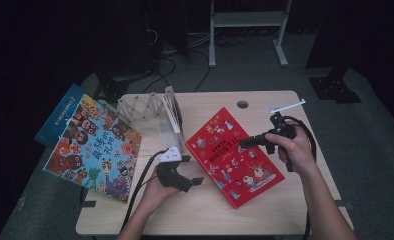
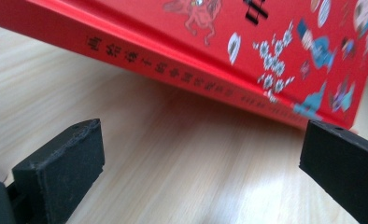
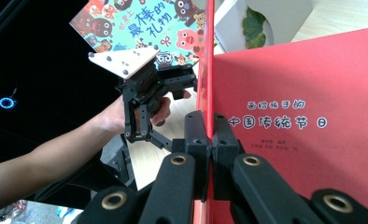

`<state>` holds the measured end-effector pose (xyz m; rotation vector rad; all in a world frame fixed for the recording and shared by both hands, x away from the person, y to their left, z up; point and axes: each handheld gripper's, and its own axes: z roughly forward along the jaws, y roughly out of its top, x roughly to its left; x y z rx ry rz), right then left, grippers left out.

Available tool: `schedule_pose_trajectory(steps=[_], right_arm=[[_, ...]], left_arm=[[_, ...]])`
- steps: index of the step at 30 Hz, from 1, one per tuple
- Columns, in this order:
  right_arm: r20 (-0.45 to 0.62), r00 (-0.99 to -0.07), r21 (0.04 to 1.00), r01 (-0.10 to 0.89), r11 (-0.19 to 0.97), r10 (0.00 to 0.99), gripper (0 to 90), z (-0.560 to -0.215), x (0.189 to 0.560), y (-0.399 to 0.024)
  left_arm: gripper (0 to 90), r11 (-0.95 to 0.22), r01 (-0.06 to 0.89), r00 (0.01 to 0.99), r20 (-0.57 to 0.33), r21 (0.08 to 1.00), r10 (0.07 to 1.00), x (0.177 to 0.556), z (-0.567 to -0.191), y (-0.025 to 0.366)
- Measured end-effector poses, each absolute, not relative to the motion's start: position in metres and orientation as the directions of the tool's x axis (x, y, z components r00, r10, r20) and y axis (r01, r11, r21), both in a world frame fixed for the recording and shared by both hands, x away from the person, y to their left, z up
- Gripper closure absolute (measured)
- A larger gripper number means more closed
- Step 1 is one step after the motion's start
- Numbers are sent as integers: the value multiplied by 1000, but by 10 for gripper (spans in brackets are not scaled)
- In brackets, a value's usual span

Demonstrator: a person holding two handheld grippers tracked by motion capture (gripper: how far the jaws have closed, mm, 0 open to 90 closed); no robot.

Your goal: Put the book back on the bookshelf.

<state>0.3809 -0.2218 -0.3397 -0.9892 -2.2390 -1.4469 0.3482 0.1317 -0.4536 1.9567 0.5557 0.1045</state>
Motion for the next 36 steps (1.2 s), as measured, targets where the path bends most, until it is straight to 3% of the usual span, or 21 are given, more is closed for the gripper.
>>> schedule_pose_trajectory(steps=[18, 32, 36], right_arm=[[581, -753, 728, 650, 216, 308, 876, -330, 375, -219], [507, -817, 805, 563, 188, 275, 875, -335, 365, -216], [497, -829, 828, 541, 144, 258, 875, -340, 363, -216]], left_arm=[[0, -241, 282, 919, -189, 929, 347, 367, -425, 114], [0, -194, 245, 925, -169, 950, 340, 367, -405, 124], [54, -159, 219, 930, -156, 963, 332, 365, -399, 130]])
